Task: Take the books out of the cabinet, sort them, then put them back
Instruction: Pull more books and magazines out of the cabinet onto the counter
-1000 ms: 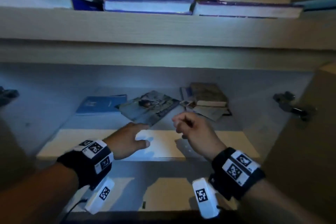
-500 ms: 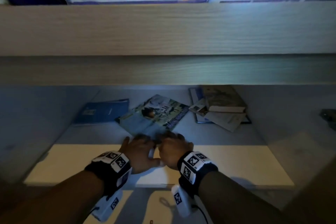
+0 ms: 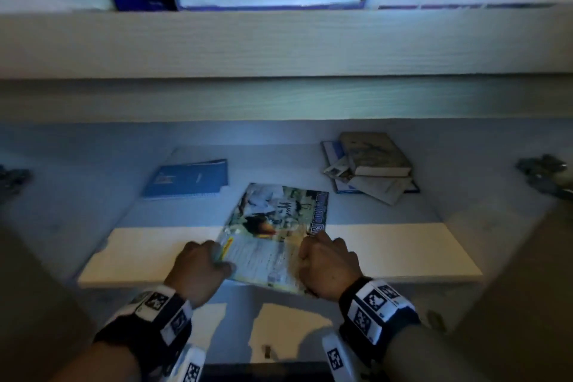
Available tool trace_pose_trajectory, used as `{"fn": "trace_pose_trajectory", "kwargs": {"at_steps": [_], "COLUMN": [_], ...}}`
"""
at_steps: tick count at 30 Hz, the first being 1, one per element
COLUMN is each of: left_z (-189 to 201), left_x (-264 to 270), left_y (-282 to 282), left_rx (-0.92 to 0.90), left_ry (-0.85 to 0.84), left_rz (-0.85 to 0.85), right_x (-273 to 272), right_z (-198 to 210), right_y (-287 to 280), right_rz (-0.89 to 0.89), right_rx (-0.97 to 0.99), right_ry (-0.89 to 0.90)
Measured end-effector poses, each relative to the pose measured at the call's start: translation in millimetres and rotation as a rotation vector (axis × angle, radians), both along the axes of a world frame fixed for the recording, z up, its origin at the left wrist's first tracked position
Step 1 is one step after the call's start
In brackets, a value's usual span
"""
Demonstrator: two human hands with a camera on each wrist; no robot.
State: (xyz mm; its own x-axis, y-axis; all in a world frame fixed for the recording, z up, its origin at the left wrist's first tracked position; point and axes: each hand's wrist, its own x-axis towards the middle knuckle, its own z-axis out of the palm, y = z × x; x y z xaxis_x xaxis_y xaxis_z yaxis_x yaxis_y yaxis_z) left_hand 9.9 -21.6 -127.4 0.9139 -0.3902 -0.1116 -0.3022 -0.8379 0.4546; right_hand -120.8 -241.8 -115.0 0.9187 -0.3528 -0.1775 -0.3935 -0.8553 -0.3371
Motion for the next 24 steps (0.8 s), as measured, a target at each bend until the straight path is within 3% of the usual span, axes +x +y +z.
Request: {"fn": "trace_pose_trajectory", "kwargs": {"at_steps": [2,6,9,11,15,21,24], "left_z": [-2,-14,-14,-9,29,108,156], "left_x": [-23,-57,-86,-104,-133,-160,-171], "left_y": [19,46,61,73,103,165,195], "left_rx": [-0.169,-0.542,-0.588,-0.686,-0.832,-1.166,-1.326], "left_ry": [0.079,0.457,0.584,0.582,0.457,0.338,0.258], "left_rz": [0.033,0.064,0.105,0.061,0.025,0.152,0.118], "right_x": [-21,-58,-81,-96,-99,-97,-102], "right_z": [-10,-23,-25,-20,6,92,148], "right_y": [9,22,35,47,76,124,149], "right_rz": [-0.011,-0.162,-0.311,-0.281,-0.22,-0.089,0.043], "right_rx": [0.025,0.154,0.556,0.759,0.782,0.927,0.974], "right_ry": [-0.045,-0.19,-0.353,-0.399,-0.394,-0.467,-0.528]}}
